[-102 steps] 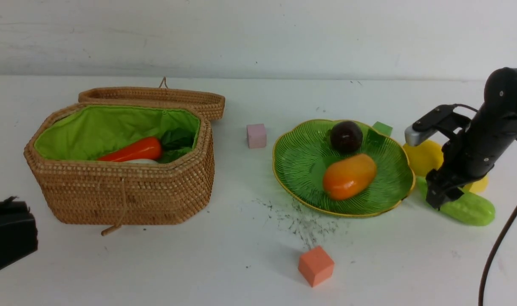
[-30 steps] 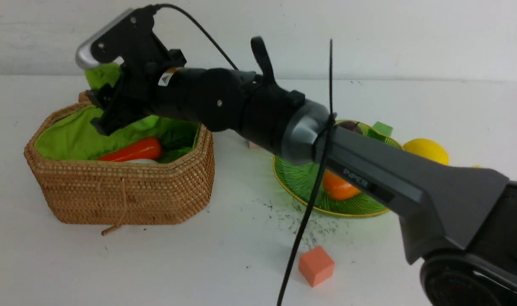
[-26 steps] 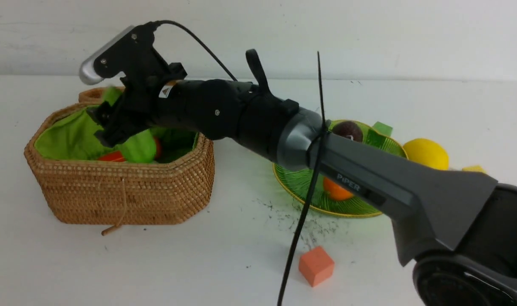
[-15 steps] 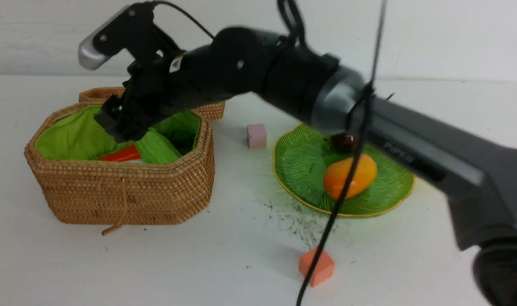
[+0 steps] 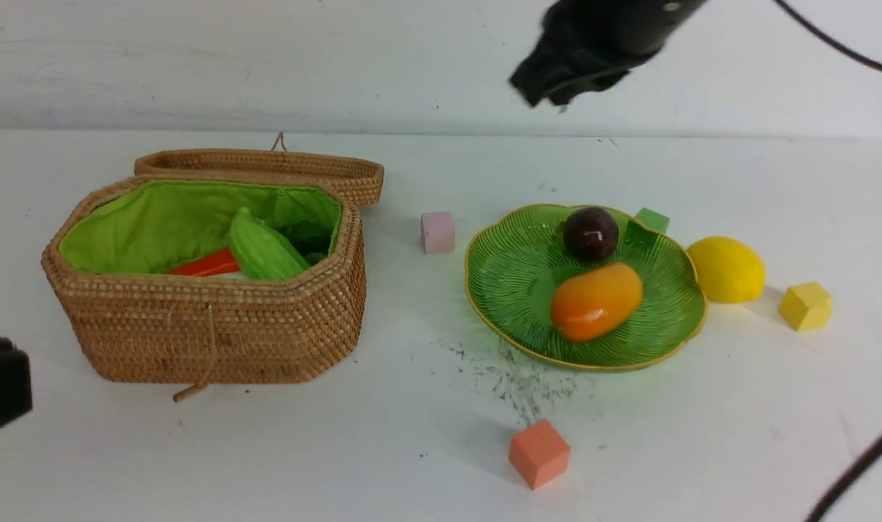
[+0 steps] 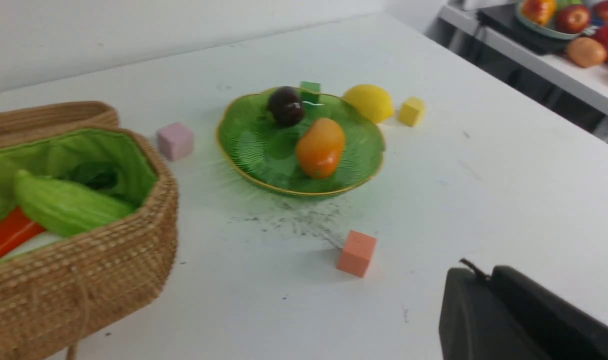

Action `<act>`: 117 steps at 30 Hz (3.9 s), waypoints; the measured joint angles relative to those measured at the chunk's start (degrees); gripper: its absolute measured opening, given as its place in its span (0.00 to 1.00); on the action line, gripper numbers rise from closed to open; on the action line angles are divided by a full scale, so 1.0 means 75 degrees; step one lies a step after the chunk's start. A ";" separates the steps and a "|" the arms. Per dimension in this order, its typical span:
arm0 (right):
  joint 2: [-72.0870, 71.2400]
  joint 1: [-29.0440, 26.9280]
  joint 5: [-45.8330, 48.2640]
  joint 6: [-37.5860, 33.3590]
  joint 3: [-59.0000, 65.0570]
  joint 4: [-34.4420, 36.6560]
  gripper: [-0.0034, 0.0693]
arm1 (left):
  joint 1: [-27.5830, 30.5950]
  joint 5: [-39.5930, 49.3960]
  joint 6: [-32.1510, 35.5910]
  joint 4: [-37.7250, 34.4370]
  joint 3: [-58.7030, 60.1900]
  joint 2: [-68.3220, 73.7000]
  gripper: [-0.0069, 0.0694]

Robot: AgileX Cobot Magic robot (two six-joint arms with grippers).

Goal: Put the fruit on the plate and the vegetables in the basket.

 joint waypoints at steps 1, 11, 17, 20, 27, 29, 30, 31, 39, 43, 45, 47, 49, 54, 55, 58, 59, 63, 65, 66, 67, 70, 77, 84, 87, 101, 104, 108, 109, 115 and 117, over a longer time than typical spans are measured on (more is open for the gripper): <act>-0.0215 -0.0491 0.0000 0.0097 0.0448 -0.0015 0.03 | 0.0000 -0.0019 0.0245 -0.0209 0.0000 0.0000 0.14; 0.0366 -0.3945 -0.0167 0.0742 0.2436 0.1366 0.24 | 0.0000 -0.0018 0.0803 -0.0691 0.0000 0.0000 0.15; 0.1540 -0.4296 -0.1546 -0.0029 0.2454 0.2285 0.70 | 0.0000 -0.0018 0.0809 -0.0699 0.0000 0.0000 0.15; 0.2019 -0.4296 -0.2412 -0.0096 0.2454 0.2275 0.91 | 0.0000 -0.0005 0.0809 -0.0693 0.0000 0.0000 0.15; 0.2856 -0.4296 -0.3484 -0.0128 0.2289 0.2053 0.95 | 0.0000 -0.0025 0.0809 -0.0693 0.0000 0.0000 0.15; 0.3032 -0.4296 -0.3576 -0.0128 0.2184 0.2053 0.93 | 0.0000 -0.0025 0.0809 -0.0719 0.0000 0.0000 0.15; 0.3095 -0.4296 -0.3608 -0.0128 0.2136 0.2053 0.92 | 0.0000 -0.0025 0.0809 -0.0740 0.0000 0.0000 0.15; 0.3145 -0.4296 -0.3639 -0.0128 0.2110 0.2053 0.91 | 0.0000 -0.0025 0.0809 -0.0762 0.0000 0.0000 0.15; 0.3320 -0.4296 -0.3797 -0.0128 0.2000 0.2011 0.89 | 0.0000 -0.0025 0.0809 -0.0828 0.0000 0.0000 0.15; 0.3332 -0.4321 -0.3845 -0.0128 0.2000 0.2002 0.89 | 0.0000 -0.0025 0.0809 -0.0851 0.0000 0.0000 0.15; 0.3364 -0.4330 -0.3845 -0.0128 0.1991 0.2011 0.89 | 0.0000 -0.0025 0.0809 -0.0851 0.0000 0.0000 0.15; 0.3409 -0.4330 -0.3845 -0.0128 0.1985 0.2020 0.90 | 0.0000 -0.0025 0.0809 -0.0851 0.0000 0.0000 0.15; 0.3467 -0.4330 -0.3838 -0.0128 0.1985 0.2025 0.91 | 0.0000 -0.0025 0.0809 -0.0851 0.0000 0.0000 0.15; 0.3522 -0.4330 -0.3663 -0.0020 0.1977 0.1994 0.94 | 0.0000 -0.0025 0.0809 -0.0851 0.0000 0.0000 0.16; 0.3539 -0.4330 -0.3608 0.0019 0.1977 0.1977 0.95 | 0.0000 -0.0025 0.0809 -0.0851 0.0000 0.0000 0.16; 0.3579 -0.4330 -0.3581 0.0034 0.1977 0.1901 0.94 | 0.0000 -0.0025 0.0809 -0.0851 0.0000 0.0000 0.16; 0.3603 -0.4330 -0.3563 0.0044 0.1977 0.1862 0.94 | 0.0000 -0.0025 0.0809 -0.0851 0.0000 0.0000 0.16; 0.3705 -0.4330 -0.3523 0.0045 0.1977 0.1812 0.87 | 0.0000 -0.0025 0.0809 -0.0851 0.0000 0.0000 0.16; 0.3712 -0.4330 -0.3523 0.0045 0.1962 0.1812 0.85 | 0.0000 -0.0025 0.0809 -0.0851 0.0000 0.0000 0.16; 0.3720 -0.4330 -0.3523 0.0045 0.1948 0.1819 0.85 | 0.0000 -0.0025 0.0809 -0.0851 0.0000 0.0000 0.16; 0.3728 -0.4330 -0.3523 0.0045 0.1933 0.1819 0.85 | 0.0000 -0.0025 0.0809 -0.0851 0.0000 0.0000 0.16; 0.3728 -0.4330 -0.3387 0.0045 0.1827 0.1810 0.85 | 0.0000 -0.0025 0.0809 -0.0851 0.0000 0.0000 0.16; 0.3082 -0.4290 -0.2352 0.0322 0.1031 0.2020 0.85 | 0.0000 -0.0031 0.0809 -0.0751 0.0000 0.0000 0.16; 0.1989 -0.3229 -0.1794 -0.0052 0.0675 0.3598 0.85 | 0.0000 -0.0040 0.0064 0.0592 0.0000 0.0000 0.16; 0.2032 -0.2544 -0.1810 -0.0357 0.0667 0.3905 0.85 | 0.0000 -0.0040 -0.0687 0.1367 0.0000 0.0000 0.17; 0.3192 -0.1291 -0.2797 0.0095 0.0689 0.2271 0.97 | 0.0000 -0.0055 -0.1741 0.2664 0.0000 0.0000 0.17; 0.3259 -0.1291 -0.2817 0.0244 0.0691 0.2165 0.98 | 0.0000 -0.0055 -0.1741 0.2679 0.0000 0.0000 0.17; 0.3178 -0.1291 -0.2670 0.0277 0.0651 0.2165 0.96 | 0.0000 -0.0055 -0.1741 0.2679 0.0000 0.0000 0.17; 0.3147 -0.1291 -0.2580 0.0277 0.0617 0.2165 0.95 | 0.0000 -0.0055 -0.1741 0.2679 0.0000 0.0000 0.17; 0.2236 -0.1291 -0.0854 0.0658 0.0092 0.2123 0.75 | 0.0000 -0.0103 -0.1741 0.2746 0.0000 0.0000 0.17; 0.1757 -0.1291 -0.0383 0.0741 0.0029 0.1983 0.63 | 0.0000 -0.0155 -0.1741 0.2746 0.0000 -0.0048 0.17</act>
